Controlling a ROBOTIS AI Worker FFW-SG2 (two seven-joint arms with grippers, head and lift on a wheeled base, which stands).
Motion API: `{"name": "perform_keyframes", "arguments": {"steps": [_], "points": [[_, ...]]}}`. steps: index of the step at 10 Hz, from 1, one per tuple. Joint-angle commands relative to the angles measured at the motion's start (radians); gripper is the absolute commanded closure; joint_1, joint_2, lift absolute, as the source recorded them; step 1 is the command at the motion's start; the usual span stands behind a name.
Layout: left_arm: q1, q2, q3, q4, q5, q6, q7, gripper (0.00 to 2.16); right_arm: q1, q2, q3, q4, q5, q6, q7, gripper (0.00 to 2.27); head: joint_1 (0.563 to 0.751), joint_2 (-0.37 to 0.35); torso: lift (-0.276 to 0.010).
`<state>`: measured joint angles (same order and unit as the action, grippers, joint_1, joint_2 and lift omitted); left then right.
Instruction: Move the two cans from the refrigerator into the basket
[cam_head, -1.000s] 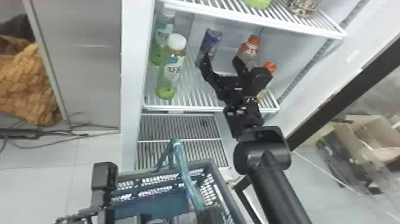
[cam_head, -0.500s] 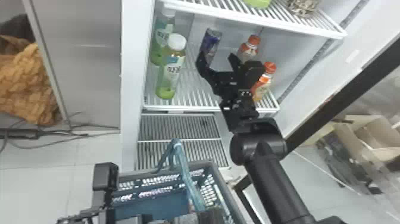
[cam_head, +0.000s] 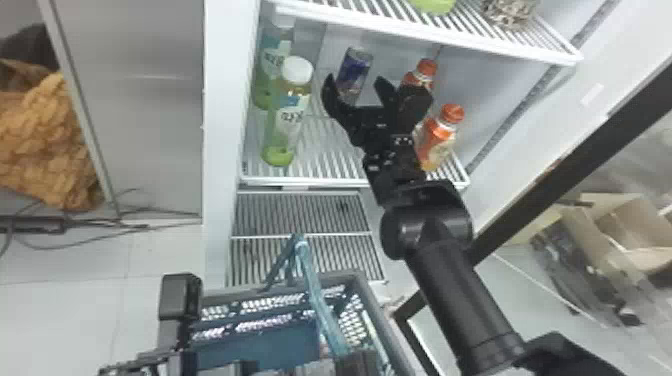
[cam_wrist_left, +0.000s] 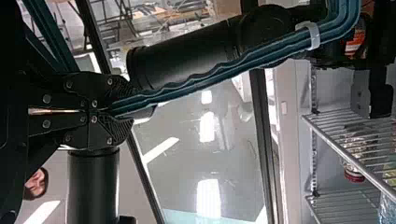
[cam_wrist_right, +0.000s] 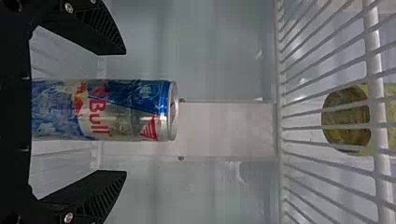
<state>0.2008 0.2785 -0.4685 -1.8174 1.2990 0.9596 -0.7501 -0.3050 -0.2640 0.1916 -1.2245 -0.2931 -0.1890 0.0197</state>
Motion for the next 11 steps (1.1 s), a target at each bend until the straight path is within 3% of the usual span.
{"name": "perform_keyframes", "arguments": {"steps": [1,2,3,4,7,11], "points": [[-0.002,-0.001,-0.002,0.0,0.001,0.0,0.0,1.18,-0.017,-0.001,0.012,0.018,-0.006,0.007,-0.004,0.14,0.695,-0.35,-0.276],[-0.002,-0.001,-0.002,0.0,0.001,0.0,0.0,1.18,-0.024,-0.003,0.014,0.028,-0.008,0.017,-0.006,0.31,0.695,-0.35,-0.276],[-0.002,-0.001,-0.002,0.002,0.001,0.0,0.001,1.18,-0.031,-0.004,0.018,0.038,-0.012,0.02,-0.009,0.69,0.695,-0.35,-0.276],[-0.004,-0.001,-0.002,0.002,0.001,0.0,0.001,1.18,-0.034,-0.004,0.018,0.038,-0.012,0.022,-0.017,0.89,0.695,-0.35,-0.276],[-0.004,-0.001,-0.002,0.002,0.001,0.0,0.001,1.18,-0.036,-0.004,0.026,0.03,-0.028,0.022,-0.017,0.89,0.695,-0.35,-0.276],[0.0,-0.001,0.002,0.002,0.009,-0.005,0.001,1.18,0.006,-0.011,0.016,-0.105,-0.03,0.108,-0.017,0.89,0.695,-0.35,-0.276]]}}
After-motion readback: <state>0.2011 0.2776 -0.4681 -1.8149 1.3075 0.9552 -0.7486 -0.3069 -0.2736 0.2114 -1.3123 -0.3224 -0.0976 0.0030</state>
